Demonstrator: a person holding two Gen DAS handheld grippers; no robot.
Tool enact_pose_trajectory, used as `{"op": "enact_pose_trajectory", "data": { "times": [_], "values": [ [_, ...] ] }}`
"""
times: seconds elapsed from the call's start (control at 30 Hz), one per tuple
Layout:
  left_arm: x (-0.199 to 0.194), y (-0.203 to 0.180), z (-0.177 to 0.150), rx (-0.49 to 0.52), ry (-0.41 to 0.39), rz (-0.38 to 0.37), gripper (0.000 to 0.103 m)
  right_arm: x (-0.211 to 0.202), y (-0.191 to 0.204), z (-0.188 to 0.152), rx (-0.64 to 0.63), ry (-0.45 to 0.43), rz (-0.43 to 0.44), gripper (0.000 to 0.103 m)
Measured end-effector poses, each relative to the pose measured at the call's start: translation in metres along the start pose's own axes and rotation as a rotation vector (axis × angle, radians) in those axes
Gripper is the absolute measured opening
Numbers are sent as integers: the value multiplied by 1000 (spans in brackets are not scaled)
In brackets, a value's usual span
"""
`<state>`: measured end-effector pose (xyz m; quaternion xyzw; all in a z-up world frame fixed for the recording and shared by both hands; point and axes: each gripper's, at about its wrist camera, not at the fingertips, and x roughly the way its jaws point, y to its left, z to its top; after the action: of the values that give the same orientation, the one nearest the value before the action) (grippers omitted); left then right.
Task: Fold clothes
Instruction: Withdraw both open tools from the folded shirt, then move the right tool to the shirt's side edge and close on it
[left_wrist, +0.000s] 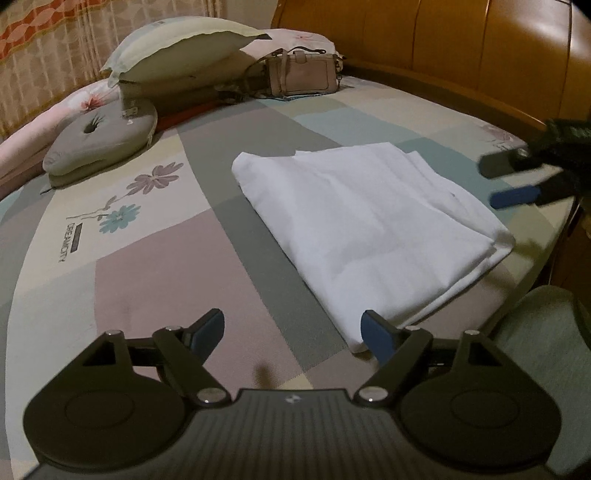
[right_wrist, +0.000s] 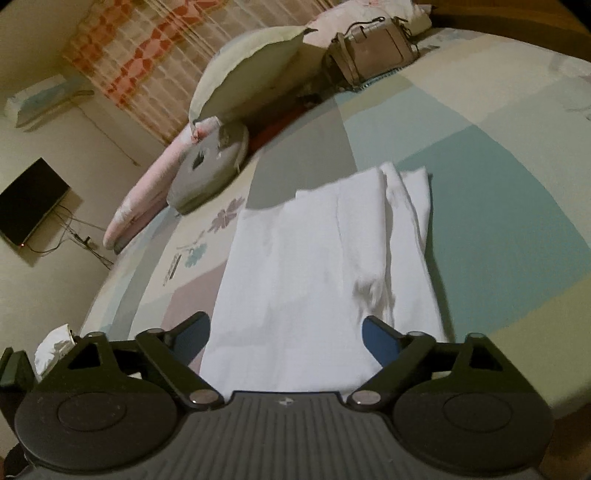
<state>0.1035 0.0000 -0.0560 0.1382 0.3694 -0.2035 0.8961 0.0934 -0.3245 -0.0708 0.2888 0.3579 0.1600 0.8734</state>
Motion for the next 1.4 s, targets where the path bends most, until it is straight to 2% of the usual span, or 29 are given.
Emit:
{"op": "enact_pose_trajectory", "data": {
  "times": [0.07,0.37,0.53,0.7,0.83,0.9,0.97,1.03,1.17,1.3,1.4],
  "values": [
    [1,0,2,13,-1,3,82,9,-5,9,-9,1,4,83],
    [11,11,9,-6,-10,1,84,53,0,41,-111,12,-19,74],
    [25,25,28,-38,-33,-124,84,64,2,46,-128,5,-23,75],
    [63,21,71,47,-92,-287,84,56,-2,38,-100,-8,-31,75],
    [115,13,87,58,-17,-372,84,50,-5,33,-93,-10,-32,75],
    [136,14,86,39,16,-373,87,49,-7,32,-90,-8,-29,76],
    [143,14,86,33,14,-383,95,48,-9,31,-87,-6,-25,76],
    [141,14,87,33,18,-383,95,47,-10,30,-84,-4,-21,76],
    [120,16,86,44,2,-344,95,45,-14,28,-79,0,-14,76],
    [89,20,72,73,-46,-294,96,47,-23,27,-58,15,-25,76],
    [72,20,59,91,-51,-257,96,52,-33,26,-32,34,-46,76]
  ]
}}
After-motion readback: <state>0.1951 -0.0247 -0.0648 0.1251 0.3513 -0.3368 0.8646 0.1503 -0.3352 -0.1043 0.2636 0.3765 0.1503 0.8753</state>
